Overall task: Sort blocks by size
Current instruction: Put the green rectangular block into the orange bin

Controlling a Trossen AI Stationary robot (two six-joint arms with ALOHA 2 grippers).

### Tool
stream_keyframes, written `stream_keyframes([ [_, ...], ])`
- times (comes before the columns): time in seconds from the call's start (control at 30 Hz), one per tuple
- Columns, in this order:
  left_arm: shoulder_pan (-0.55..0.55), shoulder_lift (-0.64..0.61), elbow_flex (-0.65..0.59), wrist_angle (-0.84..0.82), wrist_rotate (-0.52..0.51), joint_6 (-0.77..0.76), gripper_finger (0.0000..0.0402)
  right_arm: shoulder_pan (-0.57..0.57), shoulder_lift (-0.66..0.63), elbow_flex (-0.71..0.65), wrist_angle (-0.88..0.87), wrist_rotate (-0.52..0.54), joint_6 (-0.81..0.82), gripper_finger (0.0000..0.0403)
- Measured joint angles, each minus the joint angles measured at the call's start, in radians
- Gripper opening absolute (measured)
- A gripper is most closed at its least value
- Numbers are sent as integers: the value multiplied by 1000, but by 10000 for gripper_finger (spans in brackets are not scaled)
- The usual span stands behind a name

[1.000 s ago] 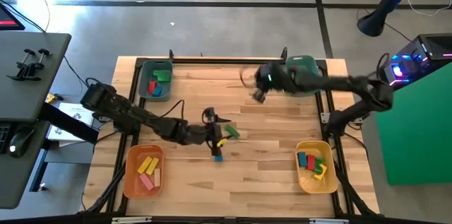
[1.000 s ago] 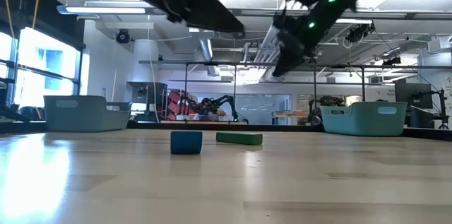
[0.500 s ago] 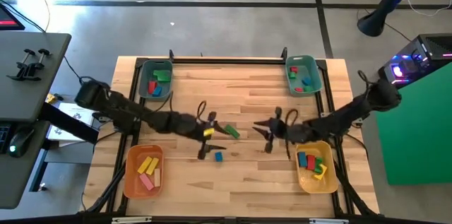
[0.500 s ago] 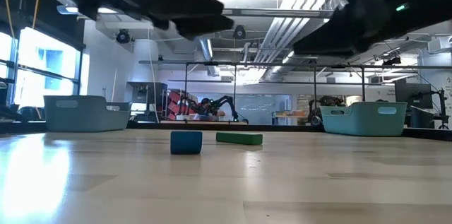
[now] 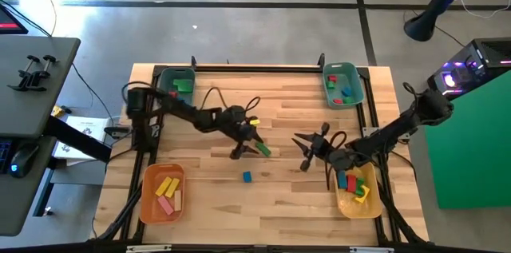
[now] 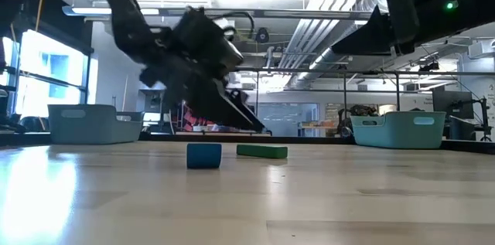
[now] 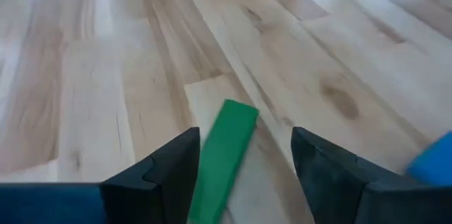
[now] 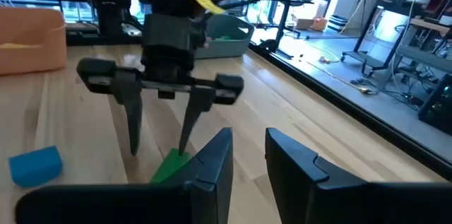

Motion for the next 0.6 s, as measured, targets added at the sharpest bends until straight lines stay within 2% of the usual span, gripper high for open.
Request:
stream_keyframes([
  [0.1,32,73,43,11,43,29,200,-7,0,0,-6,-12,6,78],
  [0.27,56,157,100,-5,44,31,198,-7,0,0,-7,-20,13,78],
  [0.43,56,177,144,-122,51,106,198,-7,0,0,-8,-28,24,78],
  [0.6,53,180,145,-126,35,95,197,-7,0,0,-14,-28,30,78],
])
